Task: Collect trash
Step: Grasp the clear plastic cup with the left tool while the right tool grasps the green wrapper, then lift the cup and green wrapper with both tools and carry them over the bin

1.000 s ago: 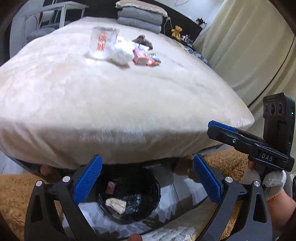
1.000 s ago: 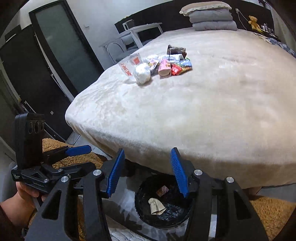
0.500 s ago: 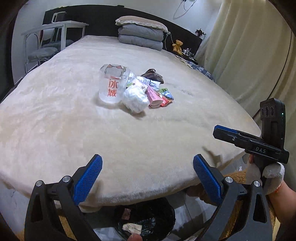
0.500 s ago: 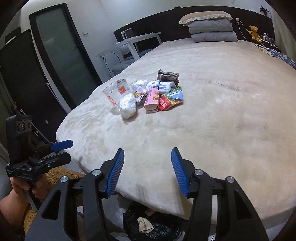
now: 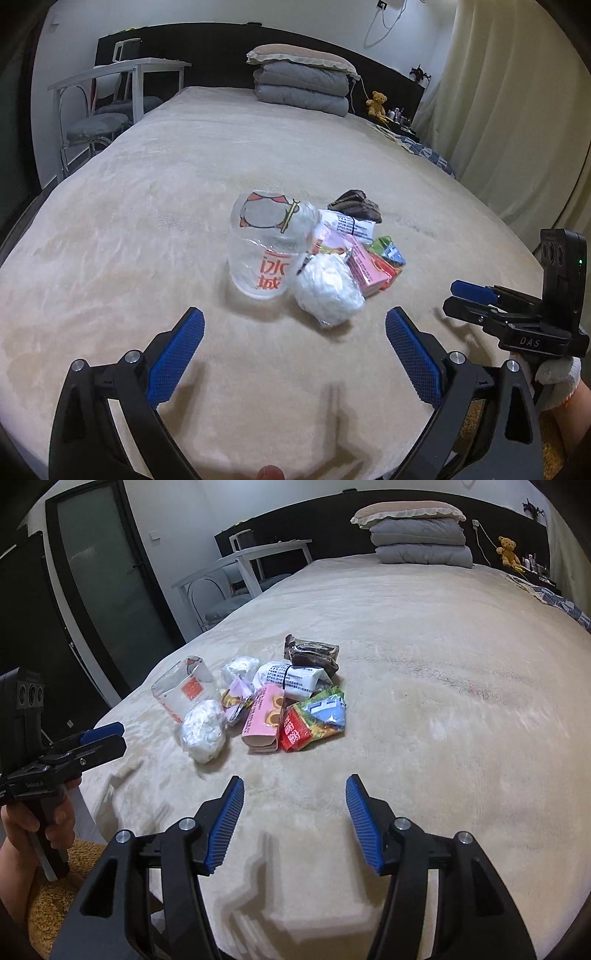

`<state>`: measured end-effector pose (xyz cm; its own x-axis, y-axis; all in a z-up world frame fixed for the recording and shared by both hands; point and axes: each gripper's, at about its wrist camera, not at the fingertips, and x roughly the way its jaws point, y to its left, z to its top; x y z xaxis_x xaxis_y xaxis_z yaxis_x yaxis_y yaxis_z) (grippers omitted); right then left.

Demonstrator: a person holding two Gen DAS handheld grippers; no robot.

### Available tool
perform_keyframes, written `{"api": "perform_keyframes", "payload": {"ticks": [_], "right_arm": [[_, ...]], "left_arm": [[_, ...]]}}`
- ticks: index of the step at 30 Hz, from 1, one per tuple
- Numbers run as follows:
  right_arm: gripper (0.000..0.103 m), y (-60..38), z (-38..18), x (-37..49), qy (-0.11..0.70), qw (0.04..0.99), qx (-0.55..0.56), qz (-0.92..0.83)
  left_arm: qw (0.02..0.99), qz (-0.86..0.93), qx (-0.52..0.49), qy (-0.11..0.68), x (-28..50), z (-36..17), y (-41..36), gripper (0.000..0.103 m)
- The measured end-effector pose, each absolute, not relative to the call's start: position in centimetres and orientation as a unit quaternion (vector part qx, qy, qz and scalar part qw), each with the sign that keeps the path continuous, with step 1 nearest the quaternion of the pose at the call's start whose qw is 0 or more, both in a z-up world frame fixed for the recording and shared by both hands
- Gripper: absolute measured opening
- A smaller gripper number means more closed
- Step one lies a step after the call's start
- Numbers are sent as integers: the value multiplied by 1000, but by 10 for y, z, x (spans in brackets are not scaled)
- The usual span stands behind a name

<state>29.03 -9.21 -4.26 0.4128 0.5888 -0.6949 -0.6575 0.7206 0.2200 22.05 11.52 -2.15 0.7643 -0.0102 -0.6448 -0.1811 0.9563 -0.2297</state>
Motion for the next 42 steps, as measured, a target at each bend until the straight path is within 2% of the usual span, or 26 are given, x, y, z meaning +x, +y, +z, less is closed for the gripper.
{"api": "perform_keyframes", "payload": {"ticks": [4, 10, 22, 27, 29, 33, 34, 40, 42], "right_arm": [[71, -78, -48, 304, 392, 841, -63, 368], [76, -63, -57, 331, 398, 840, -67, 362], [75, -56, -72, 374, 421, 834, -36, 356], [70, -45, -74, 375, 414, 835, -56, 359], [64, -39, -75, 372, 412, 833, -69, 364], [50, -30, -77, 369, 411, 826, -75, 377], [49, -30, -76, 368, 409, 828, -76, 376], [45, -33, -75, 365, 406, 830, -70, 375], [39, -36, -71, 363, 401, 834, -68, 373]], "left_arm": [[929, 51, -127, 343, 239, -23, 122, 96], [930, 62, -133, 338, 257, -24, 136, 96], [929, 71, -126, 341, 285, -30, 142, 94], [928, 72, -127, 343, 290, -33, 144, 94], [926, 72, -126, 348, 293, -35, 144, 83], [923, 74, -124, 355, 296, -38, 144, 72], [924, 71, -123, 354, 296, -37, 143, 66], [927, 70, -114, 350, 293, -36, 139, 60], [929, 72, -114, 346, 291, -34, 140, 60]]}}
